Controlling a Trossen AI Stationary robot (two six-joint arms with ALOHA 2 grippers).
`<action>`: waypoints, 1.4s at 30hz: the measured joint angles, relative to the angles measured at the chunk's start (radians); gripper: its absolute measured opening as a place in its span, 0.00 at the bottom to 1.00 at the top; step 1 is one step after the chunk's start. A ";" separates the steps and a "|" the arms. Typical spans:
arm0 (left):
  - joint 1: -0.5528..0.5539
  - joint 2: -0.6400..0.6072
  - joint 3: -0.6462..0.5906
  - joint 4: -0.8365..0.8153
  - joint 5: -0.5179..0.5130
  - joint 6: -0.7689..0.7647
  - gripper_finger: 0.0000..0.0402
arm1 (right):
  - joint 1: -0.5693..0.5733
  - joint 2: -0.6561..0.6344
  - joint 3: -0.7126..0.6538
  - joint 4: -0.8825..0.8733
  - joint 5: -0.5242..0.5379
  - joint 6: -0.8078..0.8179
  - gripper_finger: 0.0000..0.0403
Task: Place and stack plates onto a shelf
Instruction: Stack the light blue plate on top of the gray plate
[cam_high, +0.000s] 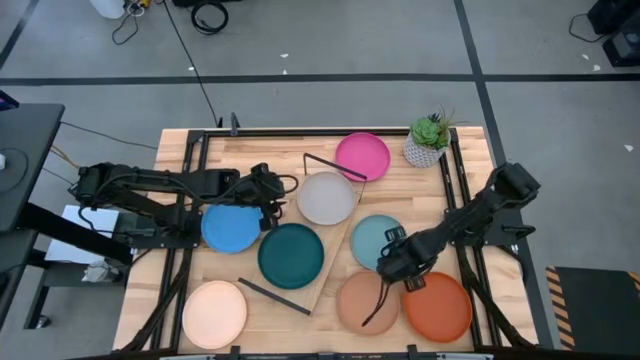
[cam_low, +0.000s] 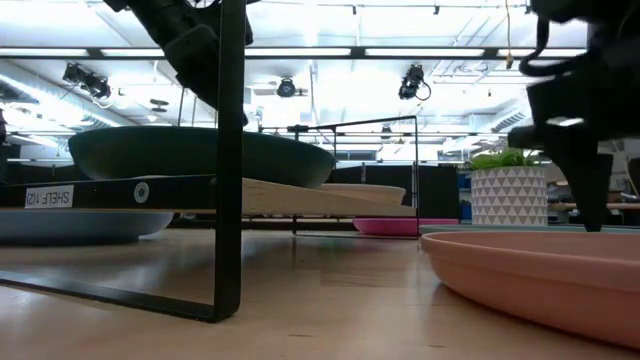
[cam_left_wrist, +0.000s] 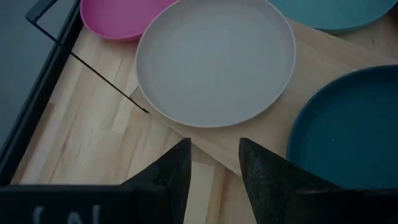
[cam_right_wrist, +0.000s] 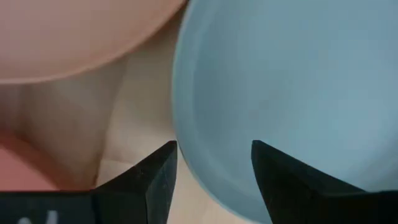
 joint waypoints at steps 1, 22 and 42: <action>0.000 0.000 0.000 -0.002 0.000 0.002 0.35 | 0.000 0.012 0.002 -0.003 -0.001 0.002 0.53; -0.026 -0.160 0.002 -0.042 0.153 -0.016 0.35 | 0.002 0.017 0.019 -0.070 -0.055 0.065 0.03; -0.026 -0.222 0.001 0.077 0.436 -0.014 0.35 | 0.050 -0.115 0.228 -0.178 0.111 -0.099 0.04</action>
